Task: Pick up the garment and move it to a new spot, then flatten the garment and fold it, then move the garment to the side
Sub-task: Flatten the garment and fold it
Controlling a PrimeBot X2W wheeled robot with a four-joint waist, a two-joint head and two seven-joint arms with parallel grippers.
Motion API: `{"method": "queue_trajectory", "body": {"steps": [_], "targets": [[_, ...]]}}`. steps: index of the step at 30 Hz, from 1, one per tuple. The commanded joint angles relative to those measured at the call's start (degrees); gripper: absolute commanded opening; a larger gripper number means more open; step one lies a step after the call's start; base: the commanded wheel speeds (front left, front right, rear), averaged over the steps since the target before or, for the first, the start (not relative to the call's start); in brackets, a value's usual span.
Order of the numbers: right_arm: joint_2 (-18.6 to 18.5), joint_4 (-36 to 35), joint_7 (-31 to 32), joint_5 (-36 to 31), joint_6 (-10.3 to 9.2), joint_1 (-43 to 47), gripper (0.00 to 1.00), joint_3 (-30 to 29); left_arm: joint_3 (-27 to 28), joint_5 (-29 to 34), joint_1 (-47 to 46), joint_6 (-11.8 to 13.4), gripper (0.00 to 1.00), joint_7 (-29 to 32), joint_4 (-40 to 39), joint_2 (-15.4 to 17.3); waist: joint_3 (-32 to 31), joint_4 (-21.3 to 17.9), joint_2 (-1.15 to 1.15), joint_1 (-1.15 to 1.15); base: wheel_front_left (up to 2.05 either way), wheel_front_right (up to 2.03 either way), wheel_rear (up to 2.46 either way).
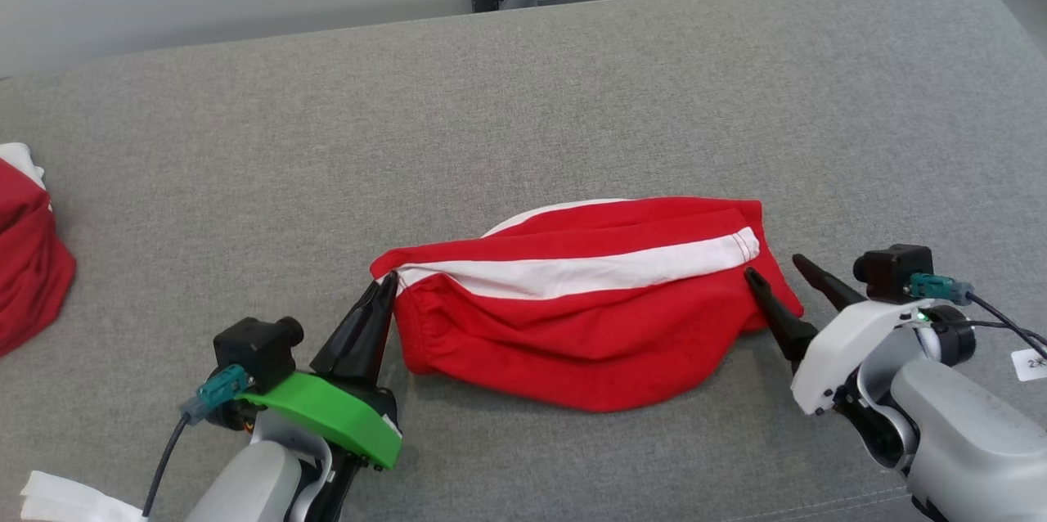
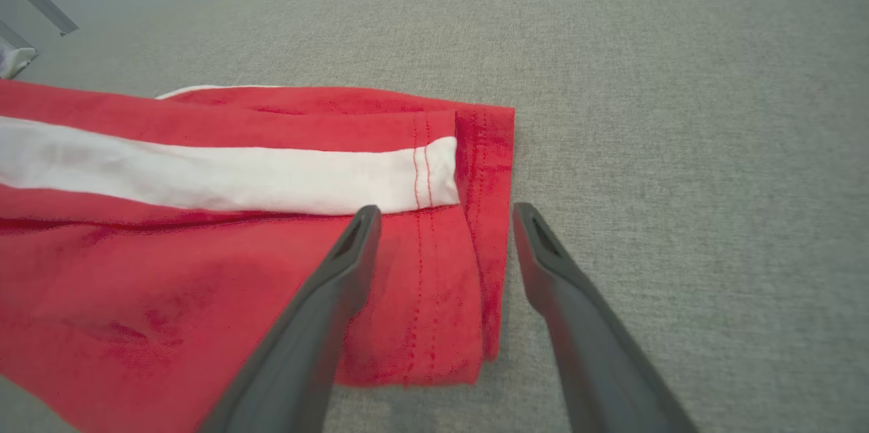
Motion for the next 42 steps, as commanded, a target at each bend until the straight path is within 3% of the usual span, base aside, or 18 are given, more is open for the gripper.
{"method": "queue_trajectory", "body": {"steps": [1,16,17,18,19,20,21,28,33,42], "targets": [[0.9,0.4,0.9,1.0,-0.02,-1.2,1.00,-0.3,0.5,0.7,1.0,0.1,0.00,-0.2,-0.1,0.1,0.0,0.0,0.00,0.00,0.00,0.00,0.00],[5.7,10.4,8.3,1.5,-0.03,-8.7,0.98,1.0,-1.2,2.5,-1.0,0.1,0.00,-0.2,1.1,-0.1,0.4,1.9,0.00,0.00,0.00,0.00,0.00],[5.8,11.0,8.6,1.7,-0.03,-9.1,0.77,1.2,-1.3,2.5,-1.2,0.1,0.00,-0.2,1.2,-0.1,0.5,2.0,0.00,0.00,0.00,0.00,0.00],[6.0,11.4,8.7,1.7,-0.03,-9.5,0.48,1.6,-1.4,2.6,-1.4,0.1,0.00,-0.2,1.3,-0.2,0.6,2.1,0.00,0.00,0.00,0.00,0.00],[6.2,11.9,9.1,1.8,-0.03,-9.9,0.35,1.8,-1.5,2.6,-1.5,0.1,0.00,-0.2,1.3,-0.3,0.7,2.2,0.00,0.00,0.00,0.00,0.00],[6.3,12.3,9.3,2.1,-0.03,-10.3,0.11,2.1,-1.6,2.6,-1.7,0.1,0.00,-0.2,1.4,-0.4,0.7,2.3,0.00,0.00,0.00,0.00,0.00],[6.5,12.6,9.9,2.4,-0.03,-10.6,0.00,2.3,-1.6,2.6,-1.8,0.1,0.00,-0.2,1.5,-0.4,0.8,2.4,0.00,0.00,0.00,0.00,0.00],[5.8,13.3,9.5,3.1,-0.04,-12.4,0.00,2.7,-0.8,2.9,-2.2,0.1,0.00,-0.2,1.7,-0.3,0.0,2.0,0.00,0.00,0.00,0.00,0.00],[3.8,9.8,7.9,5.2,-0.04,-14.0,0.00,1.0,-0.3,1.9,-3.2,0.1,0.00,-0.2,-0.4,0.4,-2.2,1.2,0.00,0.00,0.00,0.00,0.00],[-5.0,0.5,11.3,14.3,-0.08,-18.0,0.00,-4.9,-4.0,-5.3,-13.1,0.1,0.00,0.0,-4.6,5.9,-7.5,0.5,0.00,0.00,0.00,0.00,0.00]]}}
